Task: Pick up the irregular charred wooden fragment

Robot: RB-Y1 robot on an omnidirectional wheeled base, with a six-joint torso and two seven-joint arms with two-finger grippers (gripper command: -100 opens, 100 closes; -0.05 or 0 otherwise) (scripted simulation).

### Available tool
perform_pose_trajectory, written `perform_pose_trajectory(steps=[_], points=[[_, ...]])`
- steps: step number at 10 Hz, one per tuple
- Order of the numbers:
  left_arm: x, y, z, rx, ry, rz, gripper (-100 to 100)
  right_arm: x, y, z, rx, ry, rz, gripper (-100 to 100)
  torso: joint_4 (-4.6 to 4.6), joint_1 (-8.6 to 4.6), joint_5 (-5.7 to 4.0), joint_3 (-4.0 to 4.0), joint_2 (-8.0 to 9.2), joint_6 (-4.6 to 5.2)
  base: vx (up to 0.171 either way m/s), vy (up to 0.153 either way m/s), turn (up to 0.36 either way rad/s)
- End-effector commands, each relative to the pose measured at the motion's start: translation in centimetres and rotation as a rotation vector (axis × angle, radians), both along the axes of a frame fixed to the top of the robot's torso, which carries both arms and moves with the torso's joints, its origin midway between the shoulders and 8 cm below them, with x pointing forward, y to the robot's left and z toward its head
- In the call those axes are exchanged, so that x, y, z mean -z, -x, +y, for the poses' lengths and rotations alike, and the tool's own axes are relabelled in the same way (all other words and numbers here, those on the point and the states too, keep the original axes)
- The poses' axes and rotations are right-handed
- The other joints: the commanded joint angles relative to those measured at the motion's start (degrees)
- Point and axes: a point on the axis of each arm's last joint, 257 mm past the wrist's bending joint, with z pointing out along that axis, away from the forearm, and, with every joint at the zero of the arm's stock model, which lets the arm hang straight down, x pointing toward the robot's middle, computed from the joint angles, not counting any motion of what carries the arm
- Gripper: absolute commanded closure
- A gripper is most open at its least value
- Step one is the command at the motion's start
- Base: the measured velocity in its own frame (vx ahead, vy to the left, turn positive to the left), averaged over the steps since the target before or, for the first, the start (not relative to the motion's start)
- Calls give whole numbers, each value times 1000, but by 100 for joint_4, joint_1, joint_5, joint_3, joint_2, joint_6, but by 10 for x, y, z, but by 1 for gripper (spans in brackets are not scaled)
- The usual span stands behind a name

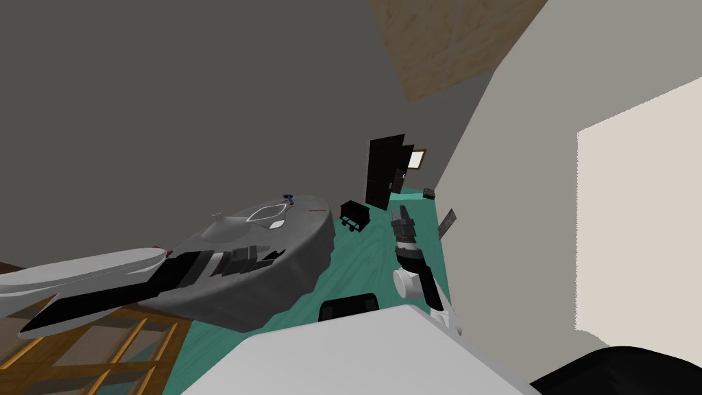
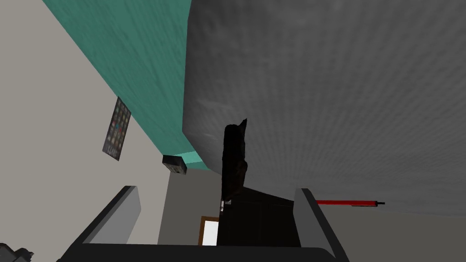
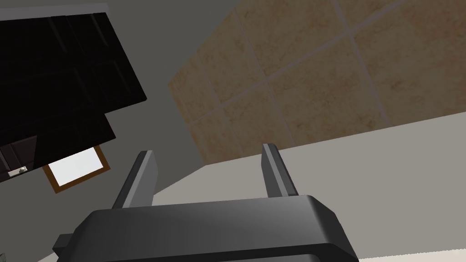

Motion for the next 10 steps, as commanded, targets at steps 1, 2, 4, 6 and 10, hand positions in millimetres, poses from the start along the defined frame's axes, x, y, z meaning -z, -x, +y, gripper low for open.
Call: perform_pose_trajectory(steps=[1, 2, 4, 6, 10], points=[[6, 8, 8, 25, -45, 40, -100, 0, 0, 0, 0, 0, 0, 0, 0, 0, 0, 0, 0, 0, 91, -72, 137], [4, 7, 9, 41, -67, 45, -100, 0, 0, 0, 0, 0, 0, 0, 0, -5, 0, -3, -7, -3, 73, -62, 80], [7, 13, 17, 69, -114, 79, -100, 0, 0, 0, 0, 0, 0, 0, 1, -3, 1, 1, 0, -3, 55, -64, 99], [11, 19, 25, 98, -162, 116, -100, 0, 0, 0, 0, 0, 0, 0, 1, 1, 1, 1, 1, -2, 61, -54, 82], [14, 30, 40, 146, -244, 180, -100, 0, 0, 0, 0, 0, 0, 0, 2, 1, 2, 3, 5, -3, 47, -48, 79]])
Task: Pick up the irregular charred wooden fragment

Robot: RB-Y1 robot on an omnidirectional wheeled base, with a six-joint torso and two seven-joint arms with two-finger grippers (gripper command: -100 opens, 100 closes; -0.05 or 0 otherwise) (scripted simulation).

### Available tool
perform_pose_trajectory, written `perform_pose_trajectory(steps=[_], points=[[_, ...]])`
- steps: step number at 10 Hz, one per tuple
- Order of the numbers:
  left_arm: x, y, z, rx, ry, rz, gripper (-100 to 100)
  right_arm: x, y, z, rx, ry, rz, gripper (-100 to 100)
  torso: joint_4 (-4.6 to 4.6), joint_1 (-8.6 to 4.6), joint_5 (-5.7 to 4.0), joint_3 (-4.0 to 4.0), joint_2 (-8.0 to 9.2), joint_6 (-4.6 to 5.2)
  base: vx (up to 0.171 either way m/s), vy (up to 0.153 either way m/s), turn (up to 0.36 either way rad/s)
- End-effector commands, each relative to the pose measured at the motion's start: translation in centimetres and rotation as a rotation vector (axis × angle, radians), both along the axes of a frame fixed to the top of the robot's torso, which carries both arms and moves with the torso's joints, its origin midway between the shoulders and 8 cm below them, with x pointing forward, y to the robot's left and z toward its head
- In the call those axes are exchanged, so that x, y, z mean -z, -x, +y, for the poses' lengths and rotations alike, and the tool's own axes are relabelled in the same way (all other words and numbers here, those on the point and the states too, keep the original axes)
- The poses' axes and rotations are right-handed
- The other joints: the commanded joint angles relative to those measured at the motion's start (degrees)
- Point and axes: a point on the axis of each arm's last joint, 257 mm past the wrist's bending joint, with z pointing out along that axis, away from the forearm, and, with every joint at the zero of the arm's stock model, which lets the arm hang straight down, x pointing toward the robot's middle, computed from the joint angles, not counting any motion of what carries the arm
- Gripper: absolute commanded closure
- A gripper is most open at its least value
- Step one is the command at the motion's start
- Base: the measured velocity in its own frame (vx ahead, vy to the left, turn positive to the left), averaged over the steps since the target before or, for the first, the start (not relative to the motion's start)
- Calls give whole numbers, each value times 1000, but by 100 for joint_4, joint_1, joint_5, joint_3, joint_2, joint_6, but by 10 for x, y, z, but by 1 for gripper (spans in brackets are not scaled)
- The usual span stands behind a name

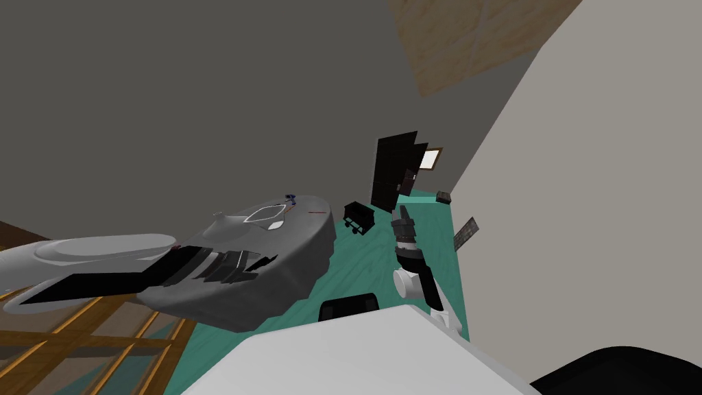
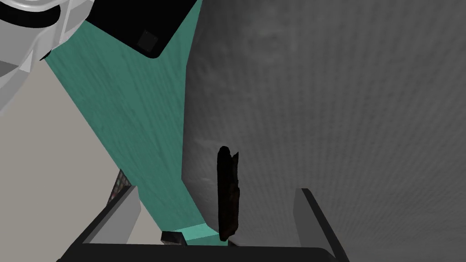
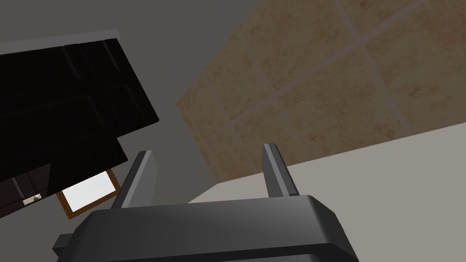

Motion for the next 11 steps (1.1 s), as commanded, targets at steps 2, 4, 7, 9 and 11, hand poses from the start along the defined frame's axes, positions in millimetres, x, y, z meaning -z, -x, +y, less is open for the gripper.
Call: perform_pose_trajectory(steps=[2, 4, 7, 9, 11], points=[[1, 8, 15, 41, -73, 57, -100, 0, 0, 0, 0, 0, 0, 0, -1, -5, -1, -2, -4, -2, 71, -81, 96], [0, 13, 25, 68, -123, 93, -100, 0, 0, 0, 0, 0, 0, 0, 0, -9, -2, 0, 0, -1, 48, -77, 84], [0, 13, 27, 70, -127, 97, 0, 0, 0, 0, 0, 0, 0, 0, 2, 17, 5, 7, 12, -1, 21, -20, 17], [7, 18, 43, 16, -126, 97, -100, 0, 0, 0, 0, 0, 0, 0, 6, 25, 8, 18, 34, 4, -59, -15, -263], [15, 24, 59, -38, -126, 99, -100, 0, 0, 0, 0, 0, 0, 0, 11, 17, 5, 30, 52, 2, -92, -30, -240]])
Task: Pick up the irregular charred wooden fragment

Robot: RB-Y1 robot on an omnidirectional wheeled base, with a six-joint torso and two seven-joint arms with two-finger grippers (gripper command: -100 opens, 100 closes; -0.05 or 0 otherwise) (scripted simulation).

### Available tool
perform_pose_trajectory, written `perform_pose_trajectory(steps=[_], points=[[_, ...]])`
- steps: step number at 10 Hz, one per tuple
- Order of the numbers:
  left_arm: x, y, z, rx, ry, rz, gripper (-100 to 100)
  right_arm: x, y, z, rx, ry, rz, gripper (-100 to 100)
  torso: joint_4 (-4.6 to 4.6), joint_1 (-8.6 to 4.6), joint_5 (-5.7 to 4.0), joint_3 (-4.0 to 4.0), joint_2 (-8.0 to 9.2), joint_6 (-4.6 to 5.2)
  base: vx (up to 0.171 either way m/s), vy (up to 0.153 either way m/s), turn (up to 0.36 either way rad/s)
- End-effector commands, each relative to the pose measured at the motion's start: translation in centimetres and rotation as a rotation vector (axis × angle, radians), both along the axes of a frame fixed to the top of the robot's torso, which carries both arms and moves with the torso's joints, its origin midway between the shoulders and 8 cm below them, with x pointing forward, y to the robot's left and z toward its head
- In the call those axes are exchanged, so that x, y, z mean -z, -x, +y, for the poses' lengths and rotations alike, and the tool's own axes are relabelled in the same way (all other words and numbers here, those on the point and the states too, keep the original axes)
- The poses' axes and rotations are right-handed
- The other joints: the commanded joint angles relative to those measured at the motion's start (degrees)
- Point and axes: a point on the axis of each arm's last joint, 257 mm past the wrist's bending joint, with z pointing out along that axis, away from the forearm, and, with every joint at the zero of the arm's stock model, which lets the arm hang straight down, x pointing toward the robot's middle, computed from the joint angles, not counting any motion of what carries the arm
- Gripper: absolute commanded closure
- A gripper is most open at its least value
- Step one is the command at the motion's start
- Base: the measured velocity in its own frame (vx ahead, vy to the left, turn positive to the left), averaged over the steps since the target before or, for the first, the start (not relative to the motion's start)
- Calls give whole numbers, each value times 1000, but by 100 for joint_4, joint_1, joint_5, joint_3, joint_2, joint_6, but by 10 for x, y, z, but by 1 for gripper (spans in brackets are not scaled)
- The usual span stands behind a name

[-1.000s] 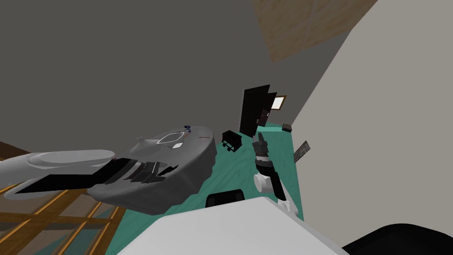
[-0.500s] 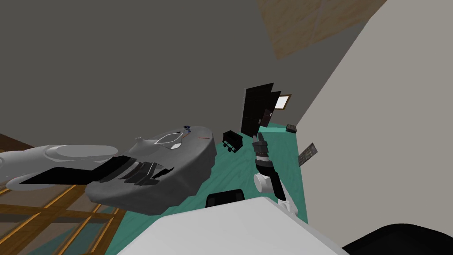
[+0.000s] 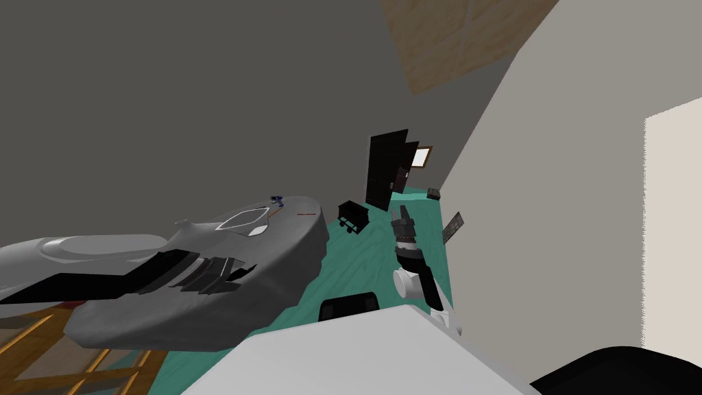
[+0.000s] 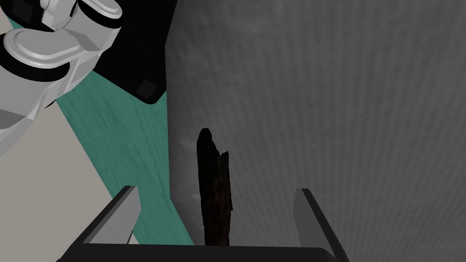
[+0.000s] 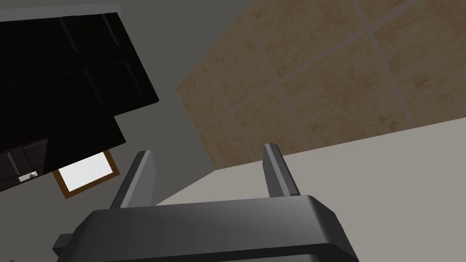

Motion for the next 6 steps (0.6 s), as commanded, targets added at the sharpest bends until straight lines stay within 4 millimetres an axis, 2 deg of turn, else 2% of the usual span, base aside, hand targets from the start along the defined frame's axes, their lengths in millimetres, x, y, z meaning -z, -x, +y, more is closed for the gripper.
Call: perform_pose_trajectory(steps=[1, 2, 3, 6], points=[[6, 5, 13, -45, -4, -1, -100, 0, 0, 0, 0, 0, 0, 0, 0, 0, 0, 0, 0, 0, -97, -25, -318], [5, 4, 9, -28, -2, 0, -100, 0, 0, 0, 0, 0, 0, 0, 0, 1, 0, 1, 1, 3, -42, -7, -68], [6, 5, 10, -30, -3, -1, 100, 0, 0, 0, 0, 0, 0, 0, -1, 7, 1, -6, -13, -5, -7, -1, 14], [6, 4, 10, -31, -3, -1, 100, 0, 0, 0, 0, 0, 0, 0, -8, 12, 4, -18, -31, -2, 0, 0, 0]])
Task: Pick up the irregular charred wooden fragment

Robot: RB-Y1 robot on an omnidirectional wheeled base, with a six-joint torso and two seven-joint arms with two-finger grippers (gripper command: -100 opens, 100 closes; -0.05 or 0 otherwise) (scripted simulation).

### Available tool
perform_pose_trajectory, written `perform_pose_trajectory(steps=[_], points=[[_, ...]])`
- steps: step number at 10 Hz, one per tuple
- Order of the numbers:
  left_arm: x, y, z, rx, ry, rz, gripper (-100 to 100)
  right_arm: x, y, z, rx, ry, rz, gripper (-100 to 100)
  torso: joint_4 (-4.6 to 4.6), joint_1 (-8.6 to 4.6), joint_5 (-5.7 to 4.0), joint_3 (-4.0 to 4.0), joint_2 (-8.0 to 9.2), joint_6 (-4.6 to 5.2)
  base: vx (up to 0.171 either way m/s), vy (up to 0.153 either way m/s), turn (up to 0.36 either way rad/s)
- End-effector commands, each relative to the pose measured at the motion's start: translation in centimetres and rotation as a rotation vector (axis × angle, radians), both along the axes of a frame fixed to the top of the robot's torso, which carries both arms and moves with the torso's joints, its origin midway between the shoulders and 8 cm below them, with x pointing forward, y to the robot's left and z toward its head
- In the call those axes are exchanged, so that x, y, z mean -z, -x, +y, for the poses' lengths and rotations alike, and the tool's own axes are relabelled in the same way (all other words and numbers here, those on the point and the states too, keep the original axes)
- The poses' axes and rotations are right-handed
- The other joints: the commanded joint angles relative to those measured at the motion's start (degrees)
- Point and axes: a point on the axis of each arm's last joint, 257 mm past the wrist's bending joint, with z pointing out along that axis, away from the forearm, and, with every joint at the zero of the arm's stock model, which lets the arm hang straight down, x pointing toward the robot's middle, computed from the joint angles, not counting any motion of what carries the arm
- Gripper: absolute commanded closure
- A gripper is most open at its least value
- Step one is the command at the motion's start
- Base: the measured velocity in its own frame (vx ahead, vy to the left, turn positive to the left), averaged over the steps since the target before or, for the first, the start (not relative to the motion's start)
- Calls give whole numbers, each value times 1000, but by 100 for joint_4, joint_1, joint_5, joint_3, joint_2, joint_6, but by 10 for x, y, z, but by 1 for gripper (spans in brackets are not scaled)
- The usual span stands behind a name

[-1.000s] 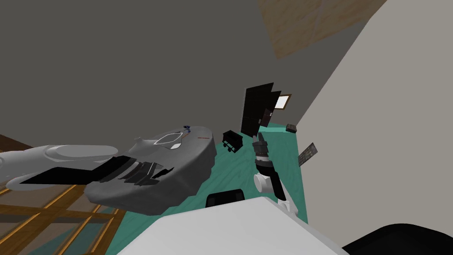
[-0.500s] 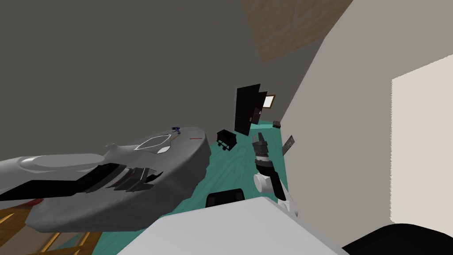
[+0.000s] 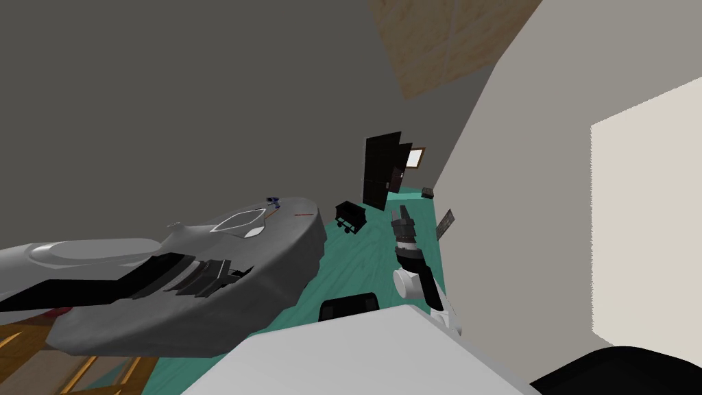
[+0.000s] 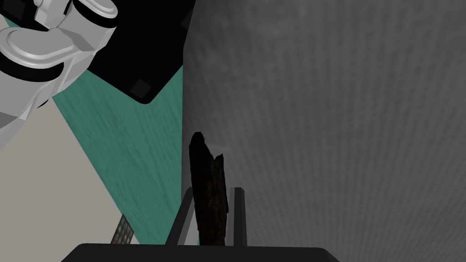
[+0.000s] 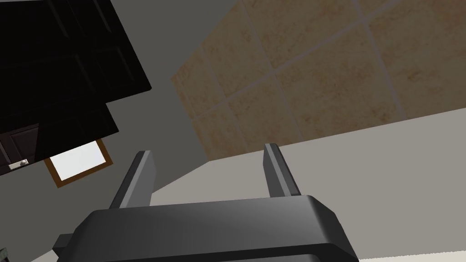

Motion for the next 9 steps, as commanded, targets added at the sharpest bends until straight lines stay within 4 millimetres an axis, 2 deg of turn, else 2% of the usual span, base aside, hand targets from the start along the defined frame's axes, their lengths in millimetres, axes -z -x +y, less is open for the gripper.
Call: perform_pose_trajectory(steps=[1, 2, 3, 7, 8, 9], points=[[0, 0, 0, 0, 0, 0, 100, 0, 0, 0, 0, 0, 0, 0, 0, 0, 0, 0, 0, 0, 0, 0, 0], [0, 0, 0, 0, 0, 0, 0, 0, 0, 0, 0, 0, 0, 0, 0, 0, 0, 0, -1, 0, 0, 0, 0], [-3, -3, -5, 13, 1, 1, 100, 0, 0, 0, 0, 0, 0, 0, 0, 0, 0, -1, -1, 0, 34, 10, 230], [-18, -14, -37, 121, 5, 5, 100, 0, 0, 0, 0, 0, 0, 0, -4, 10, 0, -17, -33, -4, 92, 27, 277], [-16, -13, -33, 105, 5, 3, 100, 0, 0, 0, 0, 0, 0, 0, -5, 8, 0, -18, -33, -9, 45, 2, 67], [-16, -12, -34, 108, 5, 4, 0, 0, 0, 0, 0, 0, 0, 0, -5, 5, 2, -13, -21, 1, 7, 0, -12]])
